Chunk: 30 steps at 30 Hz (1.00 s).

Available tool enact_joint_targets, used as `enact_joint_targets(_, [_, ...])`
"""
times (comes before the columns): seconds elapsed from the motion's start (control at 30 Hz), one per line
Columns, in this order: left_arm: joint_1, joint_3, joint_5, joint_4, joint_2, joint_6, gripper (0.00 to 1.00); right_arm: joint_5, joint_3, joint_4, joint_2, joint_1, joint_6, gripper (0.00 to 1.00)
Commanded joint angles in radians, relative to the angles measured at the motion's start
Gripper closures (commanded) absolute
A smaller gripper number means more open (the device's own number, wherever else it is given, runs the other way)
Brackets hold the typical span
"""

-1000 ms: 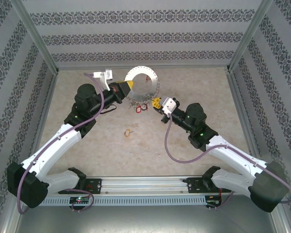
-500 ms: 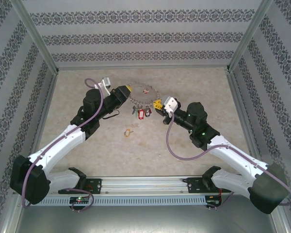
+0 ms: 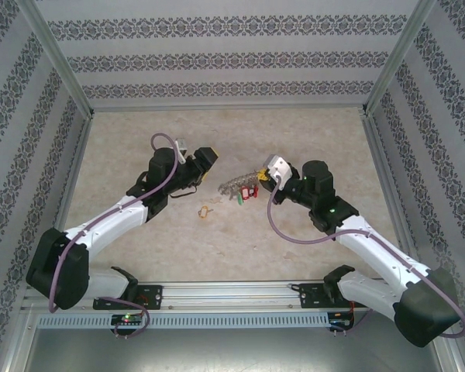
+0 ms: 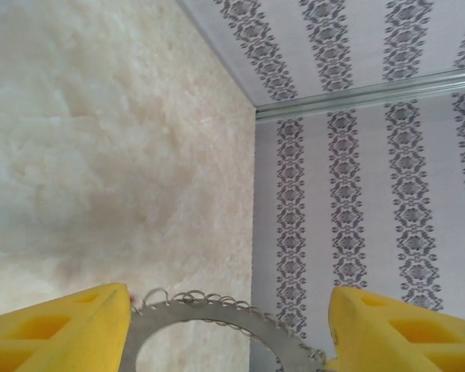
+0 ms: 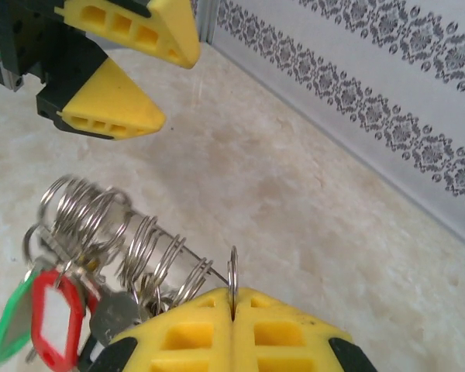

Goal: Put the keys on the keyring

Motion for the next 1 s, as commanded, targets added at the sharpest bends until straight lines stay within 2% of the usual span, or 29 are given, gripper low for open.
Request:
enact_joint_targets(0.0, [-0.014, -0.032, 0.009, 0.002, -0.005, 0.025, 0.31, -0.014, 0.032, -0.047, -0.007, -0.015, -0.079, 1.0])
enact_joint_targets(0.13, [-0.014, -0.018, -0.063, -0.117, -0.058, 0.12, 0.3, 0.113, 0.053, -0.146, -0.003, 0.01, -0.219, 1.0])
enact_joint_targets(0.27, [-0.015, -0.005, -0.132, -0.178, -0.117, 0.225, 0.3, 0.343, 0.035, -0.197, 0.013, 0.126, -0.432, 1.0])
enact_joint_targets(0.37, [-0.014, -0.003, -0.135, -0.141, -0.145, 0.344, 0.31, 0.35, -0.004, -0.18, 0.002, 0.16, -0.489, 1.0])
enact_joint_targets(0.47, [-0.017, -0.012, -0.061, -0.058, -0.159, 0.521, 0.32, 0.215, 0.009, -0.208, -0.009, 0.139, -0.427, 1.0])
enact_joint_targets(0.57, [-0.018, -0.013, 0.063, -0.011, -0.17, 0.732, 0.33, -0.076, 0.044, -0.248, 0.009, 0.061, -0.309, 1.0])
enact_joint_targets(0.67, [-0.02, -0.028, 0.205, 0.026, -0.181, 0.911, 0.36, -0.392, 0.047, -0.188, 0.064, -0.02, -0.175, 1.0])
enact_joint_targets(0.73, [-0.02, -0.043, 0.269, 0.042, -0.192, 0.996, 0.39, -0.546, 0.061, -0.163, 0.118, -0.047, -0.124, 1.0])
enact_joint_targets(0.83, [-0.02, -0.054, 0.335, 0.033, -0.206, 1.072, 0.41, -0.653, 0.085, -0.123, 0.186, -0.052, -0.075, 1.0])
enact_joint_targets(0.97, [-0.023, -0.044, 0.45, -0.037, -0.206, 1.175, 0.46, -0.708, 0.123, -0.113, 0.229, -0.049, -0.074, 1.0])
